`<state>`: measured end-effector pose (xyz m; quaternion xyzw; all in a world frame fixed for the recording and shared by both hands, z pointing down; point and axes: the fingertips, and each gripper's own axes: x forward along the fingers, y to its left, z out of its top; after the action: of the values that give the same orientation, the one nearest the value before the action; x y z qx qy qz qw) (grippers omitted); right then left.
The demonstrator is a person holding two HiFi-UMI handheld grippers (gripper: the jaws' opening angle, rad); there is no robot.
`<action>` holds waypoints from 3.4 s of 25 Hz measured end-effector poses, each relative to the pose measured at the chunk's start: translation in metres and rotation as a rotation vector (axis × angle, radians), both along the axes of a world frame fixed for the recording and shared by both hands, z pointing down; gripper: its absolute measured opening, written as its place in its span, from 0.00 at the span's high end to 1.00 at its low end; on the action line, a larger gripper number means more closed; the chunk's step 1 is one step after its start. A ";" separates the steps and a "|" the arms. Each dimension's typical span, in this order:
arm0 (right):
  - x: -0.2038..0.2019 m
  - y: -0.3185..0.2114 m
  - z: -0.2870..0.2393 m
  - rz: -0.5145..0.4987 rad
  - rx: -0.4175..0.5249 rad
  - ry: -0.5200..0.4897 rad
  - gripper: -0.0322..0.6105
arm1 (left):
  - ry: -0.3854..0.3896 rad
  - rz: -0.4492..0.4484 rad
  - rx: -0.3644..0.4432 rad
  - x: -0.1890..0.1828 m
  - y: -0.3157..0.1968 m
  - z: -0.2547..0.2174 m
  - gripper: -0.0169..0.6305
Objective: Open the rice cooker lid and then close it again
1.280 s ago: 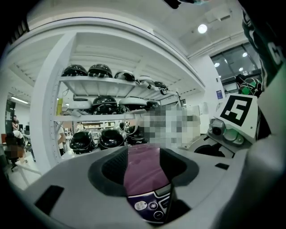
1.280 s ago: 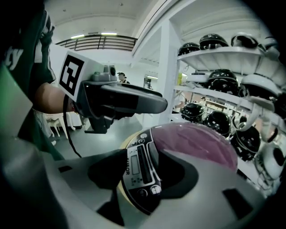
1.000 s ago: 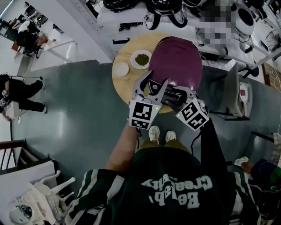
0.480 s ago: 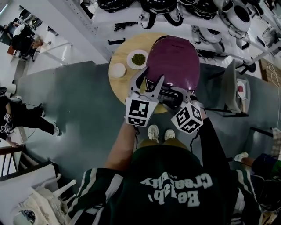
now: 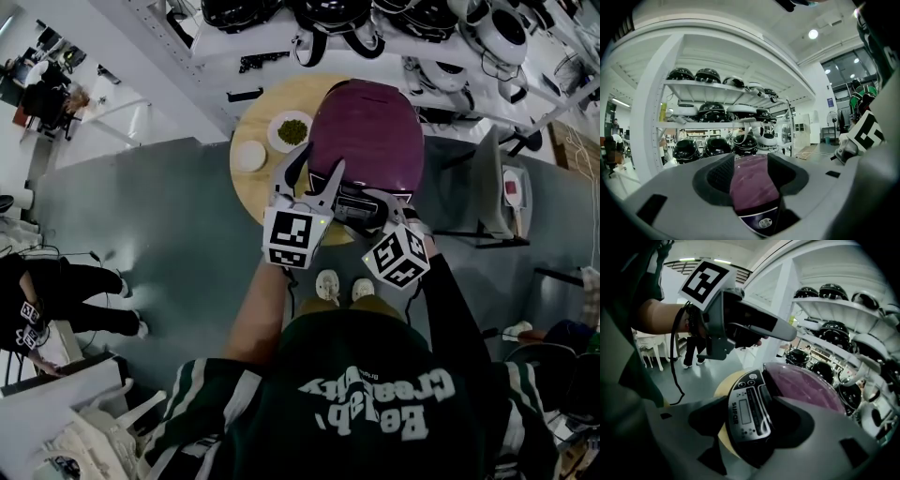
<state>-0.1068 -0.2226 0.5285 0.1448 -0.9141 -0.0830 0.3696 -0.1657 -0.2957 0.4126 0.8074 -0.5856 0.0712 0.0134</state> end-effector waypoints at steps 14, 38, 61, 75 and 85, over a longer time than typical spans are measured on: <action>0.000 -0.003 0.000 0.039 -0.019 -0.031 0.51 | 0.056 0.012 -0.012 -0.004 0.001 0.003 0.65; -0.003 -0.010 -0.005 0.107 -0.004 -0.065 0.51 | 0.063 0.047 -0.029 -0.008 -0.004 0.003 0.65; 0.033 -0.073 -0.109 0.420 0.005 -0.417 0.52 | 0.073 0.120 0.029 -0.003 -0.014 -0.048 0.61; 0.085 -0.150 -0.185 0.478 0.170 -0.423 0.48 | 0.002 0.169 0.038 -0.005 -0.066 -0.091 0.61; 0.098 -0.229 -0.219 0.412 0.242 -0.413 0.36 | -0.033 0.113 0.059 -0.009 -0.136 -0.111 0.51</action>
<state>-0.0087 -0.4514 0.3095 0.3835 -0.9048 -0.0834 0.1652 -0.1751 -0.4319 0.3016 0.8378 -0.5412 0.0677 -0.0239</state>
